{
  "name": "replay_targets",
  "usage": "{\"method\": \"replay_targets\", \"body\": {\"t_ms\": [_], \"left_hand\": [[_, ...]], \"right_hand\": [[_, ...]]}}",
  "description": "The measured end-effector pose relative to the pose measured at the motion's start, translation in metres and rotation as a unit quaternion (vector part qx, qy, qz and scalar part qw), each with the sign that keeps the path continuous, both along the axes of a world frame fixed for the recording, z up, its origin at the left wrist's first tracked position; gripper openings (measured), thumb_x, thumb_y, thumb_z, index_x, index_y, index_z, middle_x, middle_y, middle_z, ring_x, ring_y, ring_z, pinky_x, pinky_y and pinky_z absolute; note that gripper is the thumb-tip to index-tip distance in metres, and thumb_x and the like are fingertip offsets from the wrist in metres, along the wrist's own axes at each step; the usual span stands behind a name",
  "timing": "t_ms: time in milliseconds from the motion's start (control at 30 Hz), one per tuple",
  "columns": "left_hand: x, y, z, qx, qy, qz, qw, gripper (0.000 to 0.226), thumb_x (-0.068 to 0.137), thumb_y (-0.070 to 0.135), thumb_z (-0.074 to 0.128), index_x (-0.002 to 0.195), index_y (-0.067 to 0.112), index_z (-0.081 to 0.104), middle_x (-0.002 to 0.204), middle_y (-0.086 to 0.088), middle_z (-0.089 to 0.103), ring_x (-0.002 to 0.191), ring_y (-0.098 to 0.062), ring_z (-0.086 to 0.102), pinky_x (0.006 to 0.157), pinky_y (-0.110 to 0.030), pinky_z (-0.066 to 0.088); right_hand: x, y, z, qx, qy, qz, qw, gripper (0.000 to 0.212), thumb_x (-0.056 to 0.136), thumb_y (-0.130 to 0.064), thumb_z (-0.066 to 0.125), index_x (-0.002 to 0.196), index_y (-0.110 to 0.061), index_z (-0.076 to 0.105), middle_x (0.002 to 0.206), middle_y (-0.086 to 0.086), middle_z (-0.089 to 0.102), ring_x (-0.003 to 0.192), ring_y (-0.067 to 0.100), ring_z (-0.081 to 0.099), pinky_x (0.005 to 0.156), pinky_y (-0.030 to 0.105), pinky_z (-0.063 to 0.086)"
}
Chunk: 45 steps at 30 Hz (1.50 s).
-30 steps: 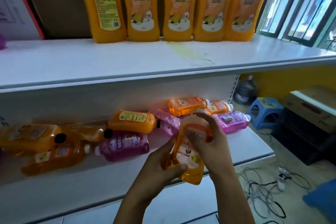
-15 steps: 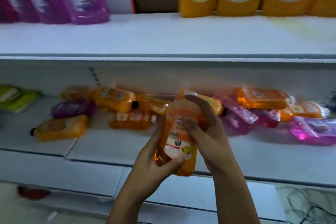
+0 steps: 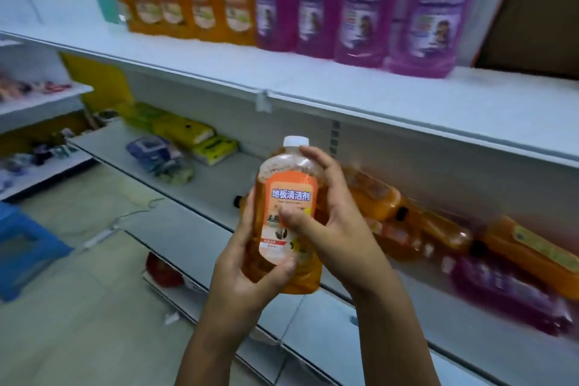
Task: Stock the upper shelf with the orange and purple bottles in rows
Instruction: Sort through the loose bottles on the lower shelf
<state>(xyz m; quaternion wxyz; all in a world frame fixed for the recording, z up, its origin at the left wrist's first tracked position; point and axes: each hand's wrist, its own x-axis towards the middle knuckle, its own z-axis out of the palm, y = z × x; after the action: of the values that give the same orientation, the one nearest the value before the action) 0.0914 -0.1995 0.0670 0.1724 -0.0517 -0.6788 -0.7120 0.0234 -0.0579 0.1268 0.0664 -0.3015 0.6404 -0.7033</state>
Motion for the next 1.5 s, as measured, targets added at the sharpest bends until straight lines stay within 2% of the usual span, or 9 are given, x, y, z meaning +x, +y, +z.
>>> {"method": "replay_targets", "body": {"t_ms": [167,333,467,633,900,1067,1267,1400,1500], "left_hand": [[0.021,-0.097,0.011,-0.046,0.011,0.087,0.995,0.089,0.071,0.046,0.081,0.144,0.059,0.032,0.134,0.019,0.059,0.12,-0.009,0.061,0.084,-0.02,0.056],[0.039,-0.17,0.018,-0.06,0.018,0.171,0.983,0.091,0.061,0.06,0.079,0.137,0.07,0.03,0.133,0.031,0.055,0.121,0.0,0.058,0.084,-0.016,0.054],[0.043,-0.208,0.017,-0.024,0.039,0.228,0.973,0.087,0.057,0.058,0.083,0.132,0.069,0.039,0.129,0.027,0.06,0.118,-0.002,0.061,0.08,-0.016,0.055],[0.02,-0.248,0.023,0.006,0.063,0.313,0.948,0.078,0.071,0.054,0.076,0.136,0.068,0.035,0.135,0.029,0.055,0.12,0.004,0.058,0.083,-0.014,0.053],[-0.056,-0.353,0.049,-0.019,0.127,0.293,0.948,0.061,0.094,0.046,0.057,0.147,0.057,0.027,0.142,0.028,0.049,0.128,0.006,0.05,0.092,-0.015,0.049],[-0.112,-0.44,0.083,-0.059,0.171,0.252,0.951,0.063,0.096,0.036,0.052,0.151,0.048,0.025,0.146,0.028,0.045,0.134,0.003,0.045,0.101,-0.011,0.04],[-0.186,-0.529,0.136,-0.101,0.234,0.221,0.942,0.063,0.098,0.025,0.051,0.153,0.042,0.026,0.15,0.023,0.042,0.139,-0.004,0.042,0.106,-0.022,0.042],[-0.234,-0.561,0.161,-0.134,0.225,0.17,0.95,0.064,0.102,0.011,0.047,0.157,0.028,0.019,0.151,0.012,0.044,0.138,-0.007,0.043,0.108,-0.026,0.042],[-0.267,-0.569,0.173,-0.161,0.208,0.148,0.953,0.066,0.101,0.016,0.049,0.157,0.032,0.018,0.148,0.021,0.045,0.135,0.004,0.043,0.106,-0.017,0.041]], "right_hand": [[0.008,-0.098,0.014,-0.001,0.031,0.045,0.999,0.069,0.086,-0.013,0.077,0.132,-0.054,0.046,0.137,-0.005,0.051,0.113,0.014,0.065,0.081,0.033,0.061],[0.019,-0.183,0.022,0.023,0.128,0.032,0.991,0.067,0.087,-0.024,0.075,0.136,-0.057,0.042,0.143,-0.026,0.04,0.124,0.006,0.053,0.088,0.028,0.059],[0.021,-0.239,0.024,-0.003,0.166,0.03,0.986,0.067,0.085,-0.019,0.076,0.137,-0.049,0.047,0.146,-0.022,0.038,0.132,0.009,0.046,0.088,0.024,0.057],[0.0,-0.305,0.043,-0.019,0.208,0.047,0.977,0.064,0.083,-0.013,0.078,0.137,-0.037,0.053,0.148,-0.012,0.038,0.135,0.005,0.042,0.091,0.023,0.056],[-0.072,-0.416,0.069,-0.044,0.264,0.025,0.963,0.064,0.084,-0.014,0.077,0.137,-0.038,0.051,0.152,-0.009,0.036,0.136,-0.004,0.036,0.091,0.012,0.05],[-0.129,-0.493,0.1,-0.067,0.268,0.039,0.96,0.067,0.087,-0.011,0.074,0.142,-0.035,0.045,0.147,-0.009,0.038,0.132,0.014,0.048,0.09,0.031,0.059],[-0.189,-0.568,0.153,-0.026,0.354,-0.021,0.935,0.069,0.091,-0.014,0.071,0.148,-0.033,0.038,0.148,-0.004,0.032,0.12,-0.009,0.039,0.096,0.01,0.048],[-0.224,-0.583,0.173,0.037,0.373,-0.055,0.925,0.087,0.087,-0.008,0.074,0.154,-0.03,0.024,0.155,-0.002,0.021,0.121,-0.011,0.028,0.086,-0.005,0.037],[-0.246,-0.579,0.181,0.125,0.384,-0.103,0.909,0.1,0.084,-0.008,0.076,0.156,-0.036,0.013,0.157,-0.007,0.016,0.13,-0.004,0.028,0.083,-0.01,0.031]]}}
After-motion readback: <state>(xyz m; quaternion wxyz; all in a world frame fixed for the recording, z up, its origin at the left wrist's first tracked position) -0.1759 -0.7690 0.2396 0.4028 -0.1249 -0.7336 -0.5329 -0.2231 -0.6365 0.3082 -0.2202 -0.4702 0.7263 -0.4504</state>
